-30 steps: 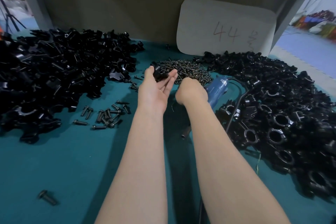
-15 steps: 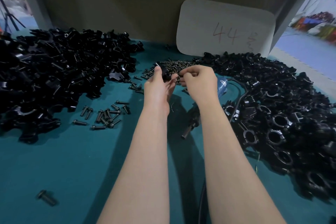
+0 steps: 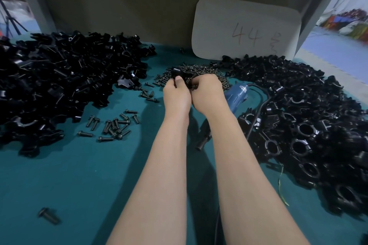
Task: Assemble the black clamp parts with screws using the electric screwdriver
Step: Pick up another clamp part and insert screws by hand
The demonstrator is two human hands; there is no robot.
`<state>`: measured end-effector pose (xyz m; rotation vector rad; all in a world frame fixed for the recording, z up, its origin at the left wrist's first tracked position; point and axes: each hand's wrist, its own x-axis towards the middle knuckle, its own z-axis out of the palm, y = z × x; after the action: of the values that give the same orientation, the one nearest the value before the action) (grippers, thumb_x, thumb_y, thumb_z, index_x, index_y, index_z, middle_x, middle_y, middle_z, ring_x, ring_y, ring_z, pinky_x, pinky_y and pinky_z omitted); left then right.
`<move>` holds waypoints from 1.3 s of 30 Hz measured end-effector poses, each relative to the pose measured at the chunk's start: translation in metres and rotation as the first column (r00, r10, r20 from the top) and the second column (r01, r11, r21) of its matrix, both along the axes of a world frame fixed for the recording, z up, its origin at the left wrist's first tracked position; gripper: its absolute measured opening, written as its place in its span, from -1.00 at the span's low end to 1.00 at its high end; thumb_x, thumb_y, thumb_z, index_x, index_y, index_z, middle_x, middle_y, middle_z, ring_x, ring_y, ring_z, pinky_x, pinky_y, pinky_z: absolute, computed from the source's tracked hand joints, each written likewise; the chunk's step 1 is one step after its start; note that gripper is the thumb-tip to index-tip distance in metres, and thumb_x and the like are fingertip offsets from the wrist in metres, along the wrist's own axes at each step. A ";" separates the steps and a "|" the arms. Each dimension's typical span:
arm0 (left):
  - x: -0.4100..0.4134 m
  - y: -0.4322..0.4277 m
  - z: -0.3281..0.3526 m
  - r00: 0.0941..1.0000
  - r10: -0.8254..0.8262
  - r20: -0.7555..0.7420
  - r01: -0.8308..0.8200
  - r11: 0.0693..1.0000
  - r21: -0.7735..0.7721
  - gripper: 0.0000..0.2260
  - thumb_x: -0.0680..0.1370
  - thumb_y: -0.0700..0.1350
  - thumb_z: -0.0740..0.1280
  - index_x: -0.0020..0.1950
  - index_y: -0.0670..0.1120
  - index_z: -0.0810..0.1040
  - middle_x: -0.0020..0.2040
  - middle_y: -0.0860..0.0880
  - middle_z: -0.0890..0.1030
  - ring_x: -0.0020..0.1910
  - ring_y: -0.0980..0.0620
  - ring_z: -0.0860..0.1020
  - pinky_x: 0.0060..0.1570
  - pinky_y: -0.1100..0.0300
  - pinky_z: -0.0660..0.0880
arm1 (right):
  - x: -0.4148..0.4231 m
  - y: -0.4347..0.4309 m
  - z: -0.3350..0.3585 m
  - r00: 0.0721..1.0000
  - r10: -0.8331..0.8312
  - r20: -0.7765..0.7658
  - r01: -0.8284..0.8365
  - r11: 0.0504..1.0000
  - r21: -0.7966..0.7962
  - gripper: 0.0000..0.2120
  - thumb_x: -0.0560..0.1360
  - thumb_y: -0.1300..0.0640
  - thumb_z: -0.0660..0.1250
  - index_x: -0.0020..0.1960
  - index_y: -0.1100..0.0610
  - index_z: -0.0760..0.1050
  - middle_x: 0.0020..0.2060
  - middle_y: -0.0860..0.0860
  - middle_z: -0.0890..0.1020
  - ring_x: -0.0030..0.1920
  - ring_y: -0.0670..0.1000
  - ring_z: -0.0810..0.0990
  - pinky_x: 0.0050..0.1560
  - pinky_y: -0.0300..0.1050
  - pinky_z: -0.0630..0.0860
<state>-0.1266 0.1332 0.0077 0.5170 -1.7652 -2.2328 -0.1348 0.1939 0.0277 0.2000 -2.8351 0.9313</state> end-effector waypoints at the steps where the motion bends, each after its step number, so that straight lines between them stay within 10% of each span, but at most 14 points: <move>1: -0.001 0.000 -0.001 1.000 0.001 0.005 -0.001 1.000 0.009 -0.68 0.69 -0.08 0.06 0.30 -0.22 0.46 0.22 -0.17 0.56 0.12 -0.07 0.53 0.16 0.09 0.47 | 0.000 0.001 0.001 1.000 0.010 0.008 -0.010 1.000 -0.028 -0.87 0.51 0.22 0.26 -0.02 0.18 0.58 0.10 0.17 0.57 0.00 0.16 0.50 -0.10 -0.16 0.38; 3: -0.001 -0.001 -0.001 1.000 0.007 0.016 -0.008 1.000 0.031 -0.67 0.69 -0.08 0.05 0.34 -0.22 0.43 0.24 -0.17 0.55 0.15 -0.09 0.53 0.18 0.07 0.47 | 0.001 0.005 0.002 1.000 -0.018 -0.003 0.018 0.991 -0.136 -0.77 0.49 0.23 0.29 0.11 0.21 0.60 0.08 0.16 0.62 0.10 0.12 0.53 0.05 -0.14 0.45; 8: -0.004 -0.002 -0.001 0.999 0.009 0.046 -0.014 0.994 0.111 -0.62 0.69 -0.06 0.06 0.45 -0.20 0.32 0.28 -0.20 0.53 0.13 -0.12 0.56 0.26 -0.02 0.47 | -0.003 0.013 -0.004 0.991 -0.129 0.046 0.137 0.917 -0.375 -0.85 0.50 0.18 0.35 -0.25 0.09 0.60 -0.38 -0.04 0.59 -0.42 -0.10 0.45 -0.40 -0.28 0.34; 15: -0.006 -0.003 -0.004 0.999 -0.004 0.046 -0.004 0.987 0.159 -0.68 0.69 -0.06 0.06 0.33 -0.21 0.42 0.16 -0.19 0.58 0.10 -0.12 0.58 0.22 0.00 0.50 | -0.004 0.015 -0.008 0.984 -0.150 0.096 0.177 0.761 -0.624 -0.76 0.53 0.34 0.22 -0.17 0.03 0.46 -0.35 -0.06 0.58 -0.42 -0.20 0.60 -0.19 -0.24 0.54; 19: -0.007 -0.002 -0.004 0.999 0.013 0.040 -0.017 0.996 0.093 -0.75 0.69 -0.10 0.05 -0.08 -0.10 0.46 -0.10 -0.15 0.57 -0.16 -0.06 0.50 0.06 0.02 0.51 | -0.001 0.014 -0.003 0.984 -0.175 -0.017 0.140 0.839 -0.525 -0.65 0.47 0.33 0.18 -0.29 -0.04 0.56 -0.44 -0.09 0.57 -0.36 -0.09 0.53 -0.24 -0.15 0.50; 25: -0.003 -0.001 -0.004 1.000 0.023 0.014 -0.020 0.986 -0.164 -0.63 0.69 -0.05 0.03 0.39 -0.20 0.38 0.30 -0.19 0.51 0.28 -0.17 0.49 0.26 -0.04 0.45 | -0.001 0.011 0.002 0.996 -0.064 -0.065 0.033 0.915 -0.402 -0.85 0.52 0.06 0.31 -0.16 0.05 0.61 -0.36 -0.16 0.57 -0.32 -0.17 0.48 -0.27 -0.30 0.38; 31: 0.001 0.004 -0.007 0.995 0.007 -0.096 -0.047 0.904 -0.426 -0.69 0.69 -0.04 0.02 0.27 -0.16 0.45 0.01 -0.01 0.56 -0.06 0.03 0.47 -0.26 0.26 0.30 | -0.004 0.011 -0.001 0.991 -0.046 -0.129 0.000 0.941 -0.338 -0.81 0.54 0.06 0.32 0.09 0.09 0.61 -0.19 -0.13 0.56 -0.24 -0.24 0.47 -0.26 -0.55 0.34; 39: 0.000 0.001 -0.003 0.980 -0.031 -0.195 0.010 0.994 -0.106 -0.76 0.62 -0.06 0.25 0.27 -0.09 0.43 0.15 -0.06 0.58 0.17 -0.04 0.56 0.24 -0.03 0.49 | -0.003 0.022 0.000 0.997 -0.005 -0.071 -0.024 0.912 -0.410 -0.82 0.59 0.08 0.23 0.05 0.13 0.57 -0.17 0.01 0.65 -0.13 -0.03 0.64 -0.01 -0.15 0.54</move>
<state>-0.1264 0.1343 0.0043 0.2476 -1.7799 -2.1090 -0.1380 0.2161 0.0277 0.1897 -2.5004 1.4609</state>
